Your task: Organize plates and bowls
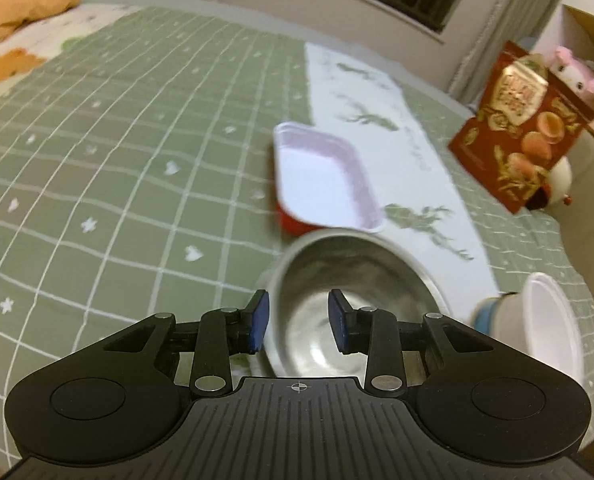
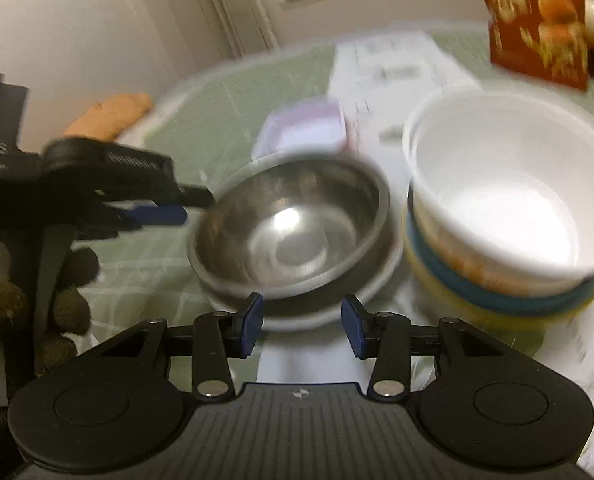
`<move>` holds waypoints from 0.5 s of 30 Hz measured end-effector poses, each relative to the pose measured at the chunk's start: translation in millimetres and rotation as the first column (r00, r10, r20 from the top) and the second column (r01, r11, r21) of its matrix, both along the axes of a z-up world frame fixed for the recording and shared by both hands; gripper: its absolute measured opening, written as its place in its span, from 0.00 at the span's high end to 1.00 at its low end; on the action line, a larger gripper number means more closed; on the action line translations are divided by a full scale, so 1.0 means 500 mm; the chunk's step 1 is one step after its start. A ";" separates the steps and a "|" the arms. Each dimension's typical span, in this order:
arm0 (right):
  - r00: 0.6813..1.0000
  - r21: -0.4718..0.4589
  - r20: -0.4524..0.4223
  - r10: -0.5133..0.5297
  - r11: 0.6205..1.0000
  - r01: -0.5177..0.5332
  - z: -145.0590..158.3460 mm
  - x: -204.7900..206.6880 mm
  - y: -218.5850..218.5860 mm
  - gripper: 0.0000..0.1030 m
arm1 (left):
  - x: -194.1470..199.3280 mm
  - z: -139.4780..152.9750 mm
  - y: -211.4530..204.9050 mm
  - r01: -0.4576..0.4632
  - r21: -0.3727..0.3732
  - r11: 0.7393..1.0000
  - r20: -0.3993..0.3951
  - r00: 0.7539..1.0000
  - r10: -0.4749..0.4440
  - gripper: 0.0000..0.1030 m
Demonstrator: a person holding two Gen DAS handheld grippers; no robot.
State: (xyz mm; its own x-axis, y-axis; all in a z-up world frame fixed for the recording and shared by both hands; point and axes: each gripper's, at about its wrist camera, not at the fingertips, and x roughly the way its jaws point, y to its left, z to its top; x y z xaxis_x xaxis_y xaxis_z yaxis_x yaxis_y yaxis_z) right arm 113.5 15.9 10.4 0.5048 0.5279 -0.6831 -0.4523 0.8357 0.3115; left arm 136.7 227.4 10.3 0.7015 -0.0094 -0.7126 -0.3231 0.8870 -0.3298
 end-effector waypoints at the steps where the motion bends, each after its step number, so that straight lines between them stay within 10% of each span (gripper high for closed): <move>1: 0.999 0.014 0.051 0.006 1.000 -0.007 0.020 -0.002 -0.012 0.58 | 0.003 0.010 -0.015 0.011 0.014 1.000 0.004 1.000 -0.011 0.66; 9: 0.956 0.049 0.273 -0.106 0.994 0.096 0.127 0.049 -0.167 0.43 | 0.043 0.053 -0.153 0.115 0.033 0.993 0.006 0.993 -0.115 0.66; 15: 0.959 -0.005 0.190 -0.210 0.977 0.215 0.110 0.148 -0.299 0.43 | 0.081 0.065 -0.220 0.189 -0.145 0.971 0.027 0.982 -0.187 0.66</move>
